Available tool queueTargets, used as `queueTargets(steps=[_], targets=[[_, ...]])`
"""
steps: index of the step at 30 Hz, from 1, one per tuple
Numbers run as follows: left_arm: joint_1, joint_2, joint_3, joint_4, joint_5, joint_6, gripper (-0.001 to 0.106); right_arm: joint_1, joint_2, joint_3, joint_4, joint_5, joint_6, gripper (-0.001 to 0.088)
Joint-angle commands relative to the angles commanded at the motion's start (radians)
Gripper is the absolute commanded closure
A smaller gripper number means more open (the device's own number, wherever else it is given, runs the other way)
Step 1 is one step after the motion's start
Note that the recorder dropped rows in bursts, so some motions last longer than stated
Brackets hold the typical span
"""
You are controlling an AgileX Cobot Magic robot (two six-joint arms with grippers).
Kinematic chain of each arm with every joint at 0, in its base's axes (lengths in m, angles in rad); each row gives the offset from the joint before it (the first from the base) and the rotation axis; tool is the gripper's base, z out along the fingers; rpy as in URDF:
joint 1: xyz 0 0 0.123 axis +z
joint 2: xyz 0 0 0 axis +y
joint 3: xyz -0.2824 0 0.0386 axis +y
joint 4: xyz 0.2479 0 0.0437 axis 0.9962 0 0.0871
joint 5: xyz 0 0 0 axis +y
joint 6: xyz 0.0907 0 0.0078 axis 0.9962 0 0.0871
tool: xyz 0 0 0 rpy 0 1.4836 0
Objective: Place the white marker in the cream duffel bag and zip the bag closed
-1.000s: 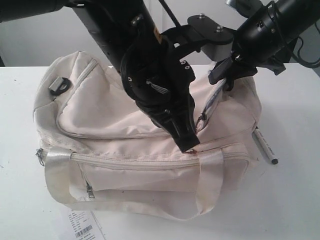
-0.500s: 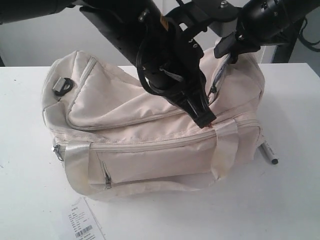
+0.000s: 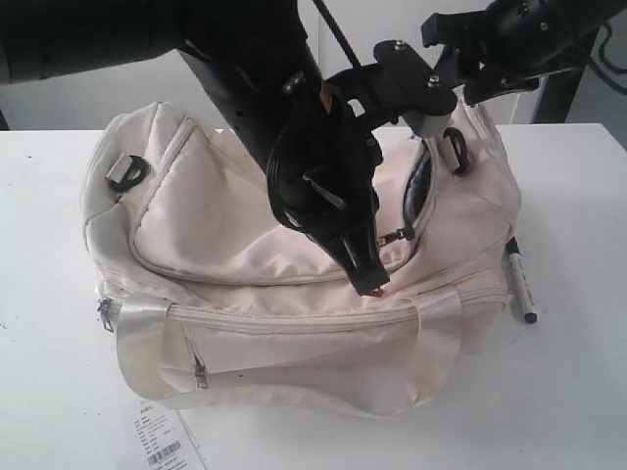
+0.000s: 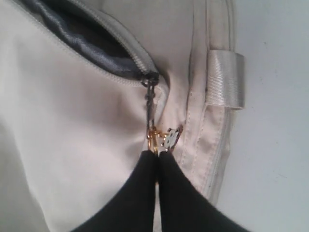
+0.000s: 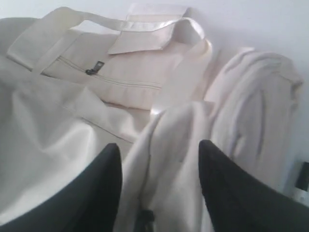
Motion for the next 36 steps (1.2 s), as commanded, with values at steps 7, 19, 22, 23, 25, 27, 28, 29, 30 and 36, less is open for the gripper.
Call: queueTargets(steps=[7, 19, 22, 23, 25, 27, 28, 29, 30, 36], targets=[[0.0, -0.01, 0.0, 0.036, 0.016, 0.003, 0.105, 0.0, -0.11, 0.133, -0.013, 0.028, -0.009, 0.0381], [0.02, -0.014, 0.0, 0.039, 0.035, 0.008, 0.105, 0.014, -0.168, 0.24, 0.085, 0.032, -0.017, 0.0381], [0.02, -0.014, 0.0, 0.013, 0.029, 0.008, 0.105, 0.039, -0.168, 0.258, 0.139, 0.01, -0.035, 0.0381], [0.02, -0.014, 0.0, 0.011, 0.027, 0.007, 0.105, 0.043, -0.168, 0.264, 0.15, 0.002, -0.035, 0.0381], [0.02, -0.014, 0.0, 0.008, 0.027, 0.002, 0.105, 0.056, -0.166, 0.277, 0.152, -0.007, -0.035, 0.0381], [0.02, -0.014, 0.0, 0.006, 0.025, 0.0, 0.105, 0.06, -0.164, 0.292, 0.157, -0.007, -0.028, 0.0381], [0.02, -0.014, 0.0, 0.006, 0.022, -0.004, 0.105, 0.062, -0.164, 0.297, 0.167, 0.0, -0.028, 0.0381], [0.02, -0.014, 0.0, 0.006, 0.02, -0.015, 0.105, 0.062, -0.164, 0.305, 0.18, 0.002, -0.028, 0.0381], [0.02, -0.014, 0.0, 0.006, 0.018, -0.018, 0.105, 0.064, -0.164, 0.314, 0.192, 0.002, -0.028, 0.0381], [0.02, -0.014, 0.0, -0.017, 0.016, -0.024, 0.105, 0.096, -0.164, 0.375, 0.223, -0.032, -0.03, 0.0381]])
